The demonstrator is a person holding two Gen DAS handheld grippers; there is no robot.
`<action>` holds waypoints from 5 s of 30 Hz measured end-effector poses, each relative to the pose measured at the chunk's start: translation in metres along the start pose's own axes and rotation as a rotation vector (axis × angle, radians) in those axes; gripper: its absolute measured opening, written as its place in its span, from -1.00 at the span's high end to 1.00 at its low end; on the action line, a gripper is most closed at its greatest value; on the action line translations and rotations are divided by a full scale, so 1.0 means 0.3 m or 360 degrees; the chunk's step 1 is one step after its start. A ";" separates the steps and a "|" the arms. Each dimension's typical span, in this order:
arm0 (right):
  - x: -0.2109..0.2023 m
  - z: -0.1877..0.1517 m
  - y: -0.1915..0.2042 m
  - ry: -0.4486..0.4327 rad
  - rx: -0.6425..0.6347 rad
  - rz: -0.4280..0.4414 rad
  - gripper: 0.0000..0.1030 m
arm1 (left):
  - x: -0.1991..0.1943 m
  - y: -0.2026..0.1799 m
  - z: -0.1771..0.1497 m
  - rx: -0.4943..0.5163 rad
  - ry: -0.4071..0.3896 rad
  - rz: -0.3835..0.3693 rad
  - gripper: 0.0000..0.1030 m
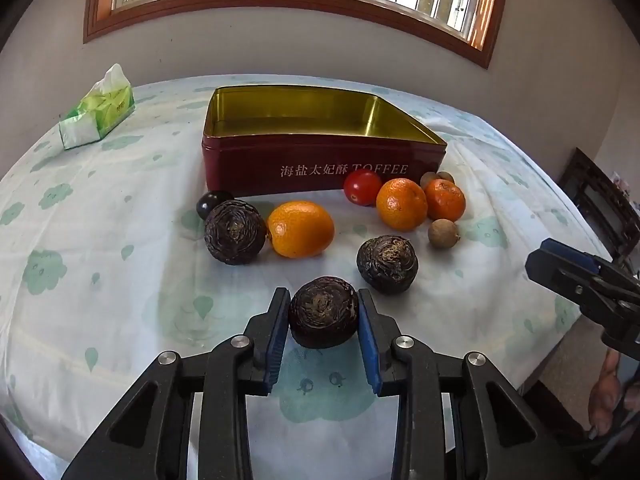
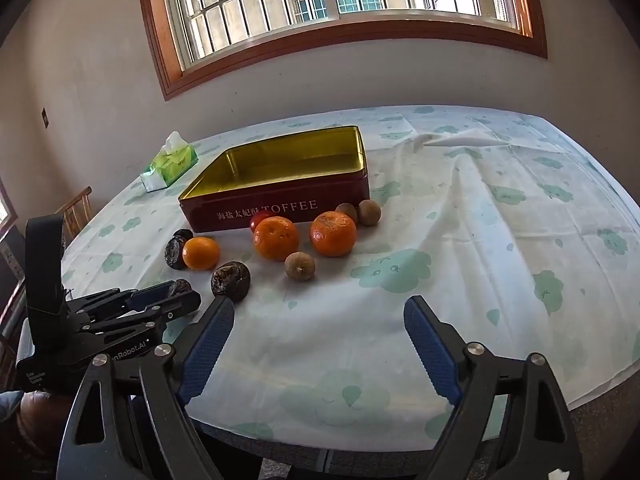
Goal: Organize fruits
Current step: 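Carry the dark wrinkled ball toward the tin with the left gripper while the right grasps a small brown fruit, then lower the dark ball into the tin and open the left gripper while the right releases the brown fruit there, then withdraw the left gripper from the tin while the right grasps another dark wrinkled ball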
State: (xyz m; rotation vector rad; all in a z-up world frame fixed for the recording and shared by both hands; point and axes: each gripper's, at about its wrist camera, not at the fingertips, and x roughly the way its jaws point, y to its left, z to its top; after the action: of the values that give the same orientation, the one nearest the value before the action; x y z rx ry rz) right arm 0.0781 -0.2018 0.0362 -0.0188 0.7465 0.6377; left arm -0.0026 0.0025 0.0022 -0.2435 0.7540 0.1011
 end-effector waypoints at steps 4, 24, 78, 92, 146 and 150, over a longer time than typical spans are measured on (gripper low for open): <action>0.096 0.025 -0.025 0.0144 0.0049 0.0082 0.28 | -0.054 0.028 0.013 -0.0066 -0.0052 -0.0026 0.34; 0.267 0.078 0.044 0.0224 -0.0106 0.0028 0.54 | -0.141 -0.013 0.063 -0.0019 -0.0132 -0.0020 0.34; 0.261 0.416 0.070 -0.0139 -0.0213 0.0026 0.55 | 0.027 0.039 0.503 0.0017 -0.0390 0.0266 0.34; 0.410 0.469 0.003 -0.0048 -0.0173 0.0013 0.55 | 0.186 0.052 0.563 0.0086 -0.0286 0.0355 0.34; 0.095 0.112 0.088 0.0050 -0.0138 0.0360 0.04 | -0.233 -0.081 0.490 0.0159 -0.0602 0.0567 -0.68; 0.092 0.096 0.100 0.0060 -0.0149 0.0356 0.03 | -0.244 -0.082 0.472 0.0155 -0.0591 0.0567 -0.69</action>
State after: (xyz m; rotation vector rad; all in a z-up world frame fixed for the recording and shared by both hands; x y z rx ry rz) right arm 0.0952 -0.1559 0.0462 -0.0337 0.7604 0.8871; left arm 0.0428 0.0144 0.1566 0.0074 0.4239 0.4344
